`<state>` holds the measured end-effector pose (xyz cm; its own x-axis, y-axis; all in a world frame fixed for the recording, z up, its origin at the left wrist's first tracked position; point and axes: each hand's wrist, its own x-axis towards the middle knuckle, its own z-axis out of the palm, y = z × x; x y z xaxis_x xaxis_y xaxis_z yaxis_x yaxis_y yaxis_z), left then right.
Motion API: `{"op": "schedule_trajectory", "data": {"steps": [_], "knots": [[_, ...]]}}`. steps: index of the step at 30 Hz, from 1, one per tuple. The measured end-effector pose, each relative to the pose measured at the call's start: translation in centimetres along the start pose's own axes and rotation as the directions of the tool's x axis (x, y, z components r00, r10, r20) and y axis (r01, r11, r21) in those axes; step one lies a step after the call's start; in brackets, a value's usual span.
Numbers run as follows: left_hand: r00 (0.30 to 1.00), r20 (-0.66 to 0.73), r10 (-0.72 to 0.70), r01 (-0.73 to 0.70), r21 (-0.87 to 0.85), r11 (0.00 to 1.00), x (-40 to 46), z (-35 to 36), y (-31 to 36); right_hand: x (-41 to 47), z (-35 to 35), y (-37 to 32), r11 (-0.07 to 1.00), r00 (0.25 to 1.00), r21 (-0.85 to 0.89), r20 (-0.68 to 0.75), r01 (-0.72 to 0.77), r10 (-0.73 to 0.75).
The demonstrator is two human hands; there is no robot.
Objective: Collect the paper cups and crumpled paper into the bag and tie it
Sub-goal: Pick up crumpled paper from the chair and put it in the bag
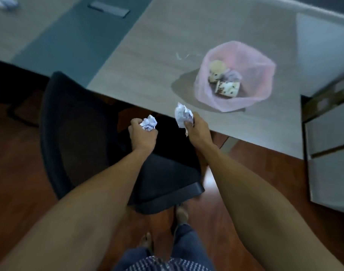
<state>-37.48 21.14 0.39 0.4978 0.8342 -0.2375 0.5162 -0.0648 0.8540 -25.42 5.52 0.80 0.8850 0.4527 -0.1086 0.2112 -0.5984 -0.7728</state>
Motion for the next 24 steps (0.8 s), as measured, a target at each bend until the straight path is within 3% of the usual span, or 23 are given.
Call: {"op": "schedule_trajectory", "data": {"steps": [4, 11, 18, 24], "knots": [[0.972, 0.163, 0.170, -0.174, 0.009, 0.985, -0.9, 0.6, 5.5, -0.5, -6.2, -0.7, 0.999, 0.974, 0.022, -0.224, -0.030, 0.034], [0.905, 0.308, 0.295, -0.293, -0.053, 0.955, -0.2, 7.2, 12.8, 2.7, -14.5, 1.9, 0.989, 0.924, 0.106, -0.357, -0.108, 0.139], [0.869, 0.354, 0.346, -0.372, 0.007, 0.928, 3.3, 16.9, 19.2, 10.8, -19.4, 6.4, 0.910, 0.867, 0.327, -0.341, -0.254, 0.364], [0.872, 0.369, 0.321, -0.388, 0.121, 0.914, 8.0, 24.3, 21.7, 17.6, -19.9, 8.4, 0.659, 0.805, 0.687, -0.183, -0.306, 0.565]]}}
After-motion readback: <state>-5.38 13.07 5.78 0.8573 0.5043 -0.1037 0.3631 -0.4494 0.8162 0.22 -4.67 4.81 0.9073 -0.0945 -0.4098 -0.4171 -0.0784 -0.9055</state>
